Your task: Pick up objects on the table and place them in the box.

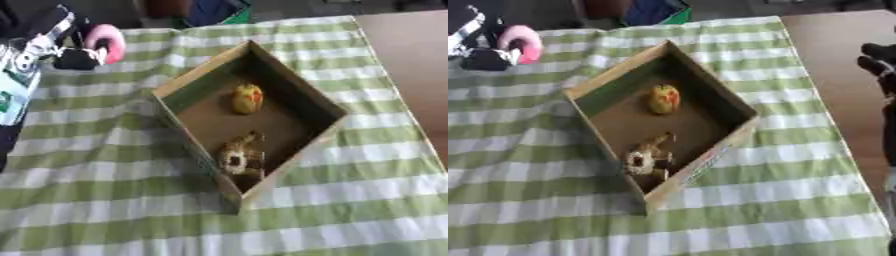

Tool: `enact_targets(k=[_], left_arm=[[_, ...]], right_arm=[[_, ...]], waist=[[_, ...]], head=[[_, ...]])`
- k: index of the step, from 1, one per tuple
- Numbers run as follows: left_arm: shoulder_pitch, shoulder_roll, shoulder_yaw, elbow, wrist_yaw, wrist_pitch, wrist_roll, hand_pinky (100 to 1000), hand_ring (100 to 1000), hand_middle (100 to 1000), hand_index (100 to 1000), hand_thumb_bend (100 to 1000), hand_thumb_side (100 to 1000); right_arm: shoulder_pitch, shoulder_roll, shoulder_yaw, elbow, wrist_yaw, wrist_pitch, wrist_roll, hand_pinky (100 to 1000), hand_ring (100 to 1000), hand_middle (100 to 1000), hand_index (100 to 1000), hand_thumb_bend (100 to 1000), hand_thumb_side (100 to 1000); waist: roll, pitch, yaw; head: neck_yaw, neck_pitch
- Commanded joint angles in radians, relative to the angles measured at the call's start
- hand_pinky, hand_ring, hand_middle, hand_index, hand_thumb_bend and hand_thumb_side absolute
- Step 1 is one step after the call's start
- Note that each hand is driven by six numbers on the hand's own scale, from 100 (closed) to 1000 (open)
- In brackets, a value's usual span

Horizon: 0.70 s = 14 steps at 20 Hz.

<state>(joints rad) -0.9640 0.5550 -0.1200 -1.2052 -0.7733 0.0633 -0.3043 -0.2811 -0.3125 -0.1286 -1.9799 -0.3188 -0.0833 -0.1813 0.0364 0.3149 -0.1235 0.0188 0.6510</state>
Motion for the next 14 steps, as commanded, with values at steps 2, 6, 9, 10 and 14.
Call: enact_targets(k=[2,6,9,10,14], left_arm=[[-0.050,0.009,-0.027,-0.099,0.009,-0.024,-0.022,187,524,474,599,100,318],[-0.085,-0.030,-0.061,-0.166,-0.013,-0.041,-0.040,188,526,476,598,100,316],[-0.102,-0.075,-0.085,-0.212,-0.044,-0.056,-0.048,189,526,475,596,100,316],[-0.106,-0.091,-0.092,-0.223,-0.054,-0.059,-0.051,189,526,475,595,100,316],[-0.112,-0.161,-0.120,-0.251,-0.094,-0.075,-0.065,214,526,474,593,100,312]], right_arm=[[-0.009,-0.017,-0.002,-0.020,-0.005,-0.003,-0.004,773,730,513,760,100,1000],[-0.015,-0.019,0.000,-0.020,-0.009,-0.007,-0.006,772,731,516,760,100,1000],[-0.021,-0.018,0.000,-0.020,-0.013,-0.010,-0.009,771,732,517,761,100,1000],[-0.023,-0.017,0.000,-0.020,-0.014,-0.011,-0.010,771,732,518,761,100,1000],[-0.028,-0.016,0.000,-0.020,-0.018,-0.014,-0.014,771,733,519,760,100,1000]], waist=[[-0.004,-0.030,-0.003],[-0.006,-0.039,-0.005],[-0.008,-0.044,-0.008],[-0.009,-0.045,-0.010],[-0.010,-0.047,-0.014]], head=[[0.000,0.013],[0.001,0.028],[0.001,0.032],[0.002,0.032],[0.013,0.034]])
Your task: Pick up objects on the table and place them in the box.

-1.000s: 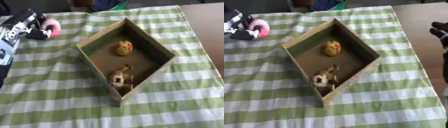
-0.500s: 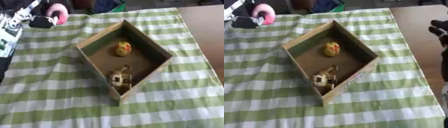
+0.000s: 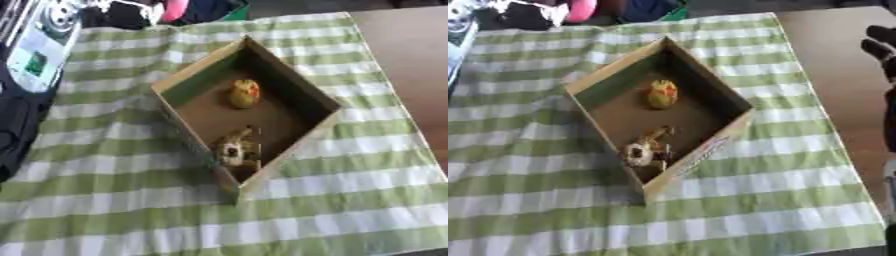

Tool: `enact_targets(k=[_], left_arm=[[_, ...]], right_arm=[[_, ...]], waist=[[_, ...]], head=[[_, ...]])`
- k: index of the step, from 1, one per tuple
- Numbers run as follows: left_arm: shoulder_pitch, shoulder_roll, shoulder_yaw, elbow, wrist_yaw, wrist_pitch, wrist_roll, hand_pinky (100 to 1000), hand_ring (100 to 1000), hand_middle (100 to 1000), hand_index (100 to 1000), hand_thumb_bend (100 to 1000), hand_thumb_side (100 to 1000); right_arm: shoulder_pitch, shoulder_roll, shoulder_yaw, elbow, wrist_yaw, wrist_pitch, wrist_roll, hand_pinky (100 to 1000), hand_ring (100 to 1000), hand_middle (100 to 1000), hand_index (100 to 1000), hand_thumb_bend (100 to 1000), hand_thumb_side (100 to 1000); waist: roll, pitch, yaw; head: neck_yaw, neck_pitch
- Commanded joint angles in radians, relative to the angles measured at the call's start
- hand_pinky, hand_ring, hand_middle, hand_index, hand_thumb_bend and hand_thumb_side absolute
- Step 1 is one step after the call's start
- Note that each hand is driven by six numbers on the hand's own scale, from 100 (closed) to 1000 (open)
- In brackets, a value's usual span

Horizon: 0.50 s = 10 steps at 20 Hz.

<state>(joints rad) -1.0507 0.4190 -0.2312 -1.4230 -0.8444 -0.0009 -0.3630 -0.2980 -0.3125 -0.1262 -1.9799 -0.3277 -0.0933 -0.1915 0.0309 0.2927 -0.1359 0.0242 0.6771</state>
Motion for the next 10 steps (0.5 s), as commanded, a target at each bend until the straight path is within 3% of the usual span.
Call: enact_targets(k=[1,10], left_arm=[[-0.022,-0.044,-0.015,-0.038,-0.035,-0.015,-0.010,232,530,475,593,100,312],[0.011,-0.172,-0.047,-0.016,-0.136,-0.039,-0.022,255,537,474,592,100,306]], right_arm=[[-0.013,-0.015,-0.003,-0.020,-0.010,-0.005,-0.005,770,733,519,760,100,1000],[-0.021,-0.008,-0.008,-0.020,-0.015,-0.007,-0.032,770,734,521,760,100,1000]], waist=[[-0.005,-0.024,-0.003],[-0.002,-0.017,-0.009]], head=[[0.013,0.009],[0.060,0.005]])
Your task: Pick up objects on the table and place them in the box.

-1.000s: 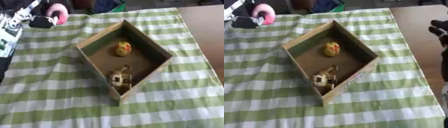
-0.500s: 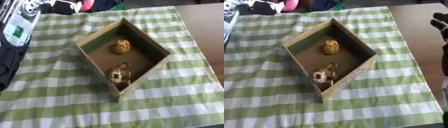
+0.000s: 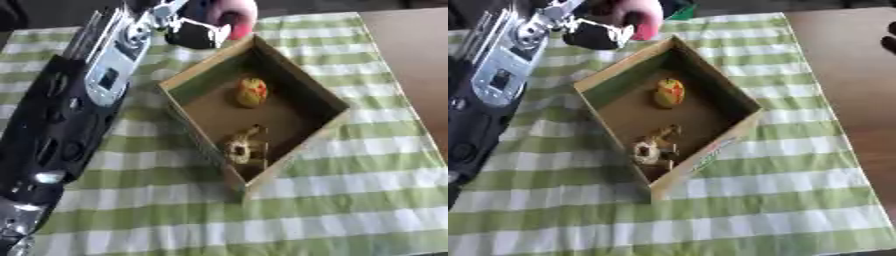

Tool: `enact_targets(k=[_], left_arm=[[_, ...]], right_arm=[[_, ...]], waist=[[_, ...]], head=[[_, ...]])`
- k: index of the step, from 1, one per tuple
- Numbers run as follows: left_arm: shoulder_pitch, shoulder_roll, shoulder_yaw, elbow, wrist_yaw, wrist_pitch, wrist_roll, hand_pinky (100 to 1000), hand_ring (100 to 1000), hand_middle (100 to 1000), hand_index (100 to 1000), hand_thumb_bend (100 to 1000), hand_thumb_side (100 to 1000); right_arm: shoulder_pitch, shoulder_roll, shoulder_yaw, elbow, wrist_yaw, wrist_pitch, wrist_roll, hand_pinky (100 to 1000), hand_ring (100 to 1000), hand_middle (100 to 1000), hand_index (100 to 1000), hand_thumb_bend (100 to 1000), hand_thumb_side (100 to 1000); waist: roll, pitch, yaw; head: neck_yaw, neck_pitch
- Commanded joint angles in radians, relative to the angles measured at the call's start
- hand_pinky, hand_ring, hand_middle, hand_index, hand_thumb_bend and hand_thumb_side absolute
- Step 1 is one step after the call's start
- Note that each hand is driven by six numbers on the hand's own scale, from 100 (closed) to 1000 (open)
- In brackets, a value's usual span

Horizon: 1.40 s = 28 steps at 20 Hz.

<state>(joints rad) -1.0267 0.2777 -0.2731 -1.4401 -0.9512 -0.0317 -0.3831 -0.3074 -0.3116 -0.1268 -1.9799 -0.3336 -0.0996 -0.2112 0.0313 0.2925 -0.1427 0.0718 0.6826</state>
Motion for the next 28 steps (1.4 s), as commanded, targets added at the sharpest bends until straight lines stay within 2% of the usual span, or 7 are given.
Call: enact_targets(k=[1,12,19,20,22,23,28], left_arm=[[-0.010,-0.044,-0.009,0.011,-0.040,-0.012,-0.002,255,537,474,591,100,304],[0.022,-0.097,-0.042,0.139,-0.110,-0.072,-0.030,263,551,489,565,100,282],[0.031,-0.100,-0.059,0.163,-0.168,-0.139,-0.103,332,621,564,660,100,248],[0.031,-0.099,-0.060,0.164,-0.179,-0.143,-0.113,344,647,599,691,100,273],[0.032,-0.099,-0.062,0.163,-0.198,-0.154,-0.136,390,717,692,797,100,480],[0.032,-0.099,-0.062,0.162,-0.206,-0.160,-0.148,415,743,729,832,155,590],[0.035,-0.092,-0.053,0.152,-0.252,-0.173,-0.187,549,851,846,944,630,923]], right_arm=[[-0.012,-0.008,-0.008,-0.020,-0.010,-0.001,-0.015,770,734,520,760,100,1000],[-0.014,-0.002,-0.008,-0.020,-0.007,0.001,-0.021,770,734,519,759,100,1000],[-0.013,-0.001,-0.008,-0.020,-0.006,0.003,-0.017,770,732,517,759,100,1000],[-0.013,-0.001,-0.008,-0.020,-0.006,0.004,-0.017,770,731,517,759,100,1000],[-0.013,-0.001,-0.008,-0.020,-0.006,0.004,-0.017,770,731,517,758,100,1000],[-0.014,-0.001,-0.008,-0.020,-0.006,0.004,-0.017,770,731,517,758,100,1000],[-0.013,-0.001,-0.009,-0.020,-0.006,0.004,-0.016,770,730,517,758,100,1000]], waist=[[-0.002,-0.016,-0.003],[0.002,-0.001,-0.003],[0.001,0.004,-0.001],[0.001,0.004,-0.001],[0.000,0.004,0.000],[-0.001,0.005,0.000],[-0.004,0.005,0.000]], head=[[0.013,-0.004],[0.011,-0.016],[-0.018,-0.017],[-0.022,-0.017],[-0.028,-0.018],[-0.031,-0.019],[-0.046,-0.021]])
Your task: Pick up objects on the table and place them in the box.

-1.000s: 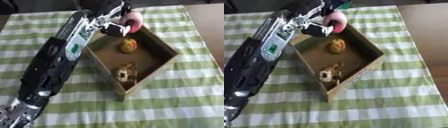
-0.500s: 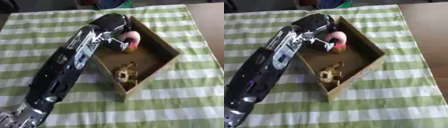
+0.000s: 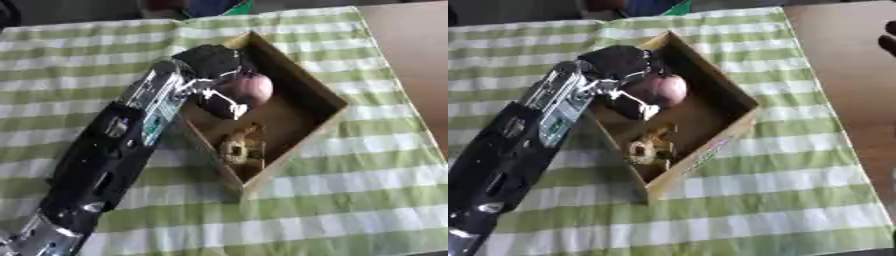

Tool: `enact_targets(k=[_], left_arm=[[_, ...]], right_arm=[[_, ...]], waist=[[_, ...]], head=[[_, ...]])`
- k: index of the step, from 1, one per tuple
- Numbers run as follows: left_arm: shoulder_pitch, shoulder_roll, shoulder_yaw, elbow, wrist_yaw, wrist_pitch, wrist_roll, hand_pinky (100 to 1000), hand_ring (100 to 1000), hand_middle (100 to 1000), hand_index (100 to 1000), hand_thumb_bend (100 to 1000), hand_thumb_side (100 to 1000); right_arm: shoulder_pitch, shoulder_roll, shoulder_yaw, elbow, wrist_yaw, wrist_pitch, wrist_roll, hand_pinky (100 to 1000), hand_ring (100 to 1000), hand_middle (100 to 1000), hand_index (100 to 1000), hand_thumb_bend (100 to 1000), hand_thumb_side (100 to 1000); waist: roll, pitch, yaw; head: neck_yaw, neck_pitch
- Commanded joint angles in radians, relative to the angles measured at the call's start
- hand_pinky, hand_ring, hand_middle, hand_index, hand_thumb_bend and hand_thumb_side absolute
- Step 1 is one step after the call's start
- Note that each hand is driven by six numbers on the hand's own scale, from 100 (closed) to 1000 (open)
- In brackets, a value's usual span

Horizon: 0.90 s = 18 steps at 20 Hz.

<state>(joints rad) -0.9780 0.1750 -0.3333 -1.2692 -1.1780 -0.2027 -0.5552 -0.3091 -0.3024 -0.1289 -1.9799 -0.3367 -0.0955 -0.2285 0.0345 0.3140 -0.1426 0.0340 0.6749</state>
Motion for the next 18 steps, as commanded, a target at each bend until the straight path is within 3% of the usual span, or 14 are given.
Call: enact_targets(k=[1,3,5,13,14,15,16,17,18], left_arm=[[-0.013,0.012,0.011,-0.023,-0.037,0.003,-0.013,554,856,850,942,723,969],[-0.011,0.014,0.019,-0.032,-0.061,0.022,0.005,559,861,852,935,846,1000],[-0.009,0.016,0.028,-0.042,-0.071,0.050,0.038,557,860,850,933,850,1000],[-0.003,0.033,0.073,-0.116,0.009,0.197,0.225,516,822,809,905,661,1000],[-0.005,0.038,0.082,-0.134,0.034,0.221,0.258,495,794,783,903,568,1000],[-0.007,0.043,0.100,-0.162,0.081,0.255,0.306,489,779,763,897,397,1000],[-0.008,0.049,0.116,-0.190,0.148,0.290,0.356,484,769,752,892,419,1000],[-0.009,0.060,0.130,-0.218,0.221,0.322,0.408,481,762,746,889,345,1000],[-0.009,0.074,0.146,-0.249,0.305,0.352,0.465,459,737,720,878,100,1000]], right_arm=[[-0.011,-0.011,-0.007,-0.020,-0.003,-0.001,0.001,770,730,517,758,100,1000],[-0.011,-0.011,-0.007,-0.020,-0.003,-0.001,0.001,769,730,517,758,100,1000],[-0.011,-0.011,-0.008,-0.020,-0.003,-0.002,0.000,769,730,517,758,100,1000],[-0.008,-0.011,-0.009,-0.020,-0.004,-0.003,-0.001,768,729,517,757,100,1000],[-0.007,-0.011,-0.009,-0.020,-0.003,-0.003,-0.002,768,729,517,757,100,1000],[-0.006,-0.011,-0.009,-0.020,-0.003,-0.003,-0.002,768,729,517,757,100,1000],[-0.006,-0.010,-0.010,-0.020,-0.003,-0.003,-0.002,768,729,517,757,100,1000],[-0.006,-0.011,-0.010,-0.020,-0.003,-0.004,-0.003,768,729,517,757,100,1000],[-0.004,-0.011,-0.010,-0.020,-0.003,-0.004,-0.003,768,729,518,757,100,1000]], waist=[[-0.008,-0.017,0.000],[-0.009,-0.018,0.000],[-0.010,-0.019,0.002],[-0.017,-0.022,0.006],[-0.017,-0.023,0.007],[-0.018,-0.024,0.009],[-0.018,-0.025,0.010],[-0.018,-0.027,0.012],[-0.018,-0.029,0.015]], head=[[-0.010,-0.014],[-0.011,-0.015],[-0.010,-0.016],[-0.010,-0.027],[-0.011,-0.027],[-0.013,-0.026],[-0.014,-0.024],[-0.015,-0.022],[-0.017,-0.019]])
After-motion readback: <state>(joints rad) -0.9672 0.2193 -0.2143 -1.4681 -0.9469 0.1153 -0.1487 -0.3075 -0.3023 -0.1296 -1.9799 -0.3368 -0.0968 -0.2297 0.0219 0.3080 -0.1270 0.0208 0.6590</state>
